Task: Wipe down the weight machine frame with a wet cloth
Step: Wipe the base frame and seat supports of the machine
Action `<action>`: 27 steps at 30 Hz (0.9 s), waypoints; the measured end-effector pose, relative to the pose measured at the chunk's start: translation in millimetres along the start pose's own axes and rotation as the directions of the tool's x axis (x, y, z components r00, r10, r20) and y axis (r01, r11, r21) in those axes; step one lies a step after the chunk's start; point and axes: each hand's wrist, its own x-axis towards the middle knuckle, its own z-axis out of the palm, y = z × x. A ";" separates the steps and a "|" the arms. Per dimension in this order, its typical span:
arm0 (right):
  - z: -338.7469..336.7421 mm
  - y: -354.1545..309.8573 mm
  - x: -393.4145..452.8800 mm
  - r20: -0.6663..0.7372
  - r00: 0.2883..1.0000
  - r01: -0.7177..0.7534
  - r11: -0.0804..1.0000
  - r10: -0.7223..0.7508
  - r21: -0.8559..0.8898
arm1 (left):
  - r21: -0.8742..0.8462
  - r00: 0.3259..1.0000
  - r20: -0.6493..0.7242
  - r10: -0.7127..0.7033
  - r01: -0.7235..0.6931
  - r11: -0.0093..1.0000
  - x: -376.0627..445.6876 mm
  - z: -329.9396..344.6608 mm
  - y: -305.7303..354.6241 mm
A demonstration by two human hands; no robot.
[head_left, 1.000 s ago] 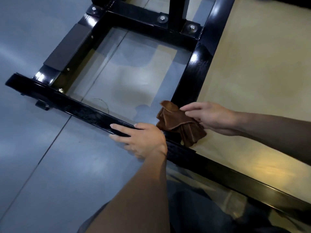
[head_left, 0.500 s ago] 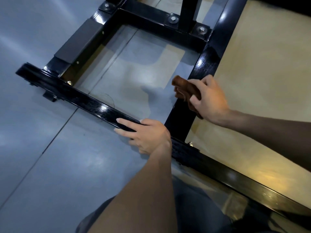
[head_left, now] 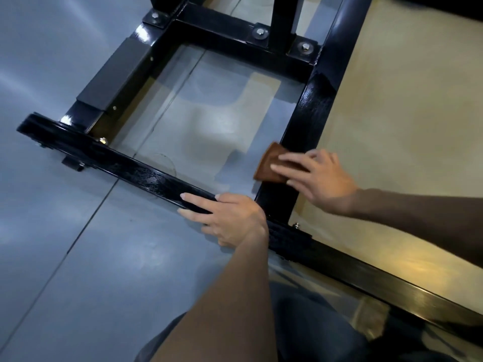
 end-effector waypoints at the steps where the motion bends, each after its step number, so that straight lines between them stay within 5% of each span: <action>1: -4.3 10.5 8.2 -0.006 0.993 -0.116 0.993 0.117 0.003 | 0.008 1.000 0.005 0.004 -0.004 1.000 -0.4 -0.2 -0.5; 3: -13.0 20.6 26.7 0.022 0.959 -0.282 0.959 0.282 0.036 | 0.020 1.000 0.012 0.008 -0.008 1.000 -1.1 -1.2 -0.5; 5: -22.0 13.0 37.9 0.085 0.956 -0.285 0.958 0.281 0.044 | 0.025 1.000 0.021 0.010 -0.011 1.000 -0.3 -0.9 -0.2; 11: -24.2 -60.4 -6.7 0.228 0.968 0.049 0.973 -0.102 0.227 | 0.032 0.999 -0.004 0.044 -0.044 0.999 -1.8 -2.5 2.1; 16: -11.2 -8.4 2.5 0.113 0.968 0.199 0.958 -0.225 0.205 | 0.026 1.000 0.015 0.026 -0.027 0.999 -0.6 -0.2 2.0; 19: -6.0 46.6 19.6 -0.050 0.998 -0.029 0.990 0.036 0.136 | 0.041 0.999 0.010 0.034 -0.034 0.999 0.0 -0.6 2.5; 21: -5.6 76.0 33.9 -0.088 0.954 -0.274 0.952 0.288 0.139 | 0.051 1.000 0.014 0.020 -0.021 0.998 0.8 -0.3 2.3; 23: -7.2 83.2 44.7 -0.090 0.916 -0.380 0.916 0.392 0.128 | 0.067 1.000 0.021 0.000 -0.002 0.998 0.0 -1.3 1.7; 25: -9.9 60.5 44.3 -0.090 0.957 -0.267 0.958 0.276 0.100 | 0.073 1.000 0.010 -0.003 0.002 0.997 -1.7 -2.7 3.5; 27: -10.1 29.6 35.1 -0.062 0.998 0.014 0.989 -0.005 0.147 | 0.087 1.000 -0.002 -0.011 0.011 0.996 -3.5 -2.0 7.6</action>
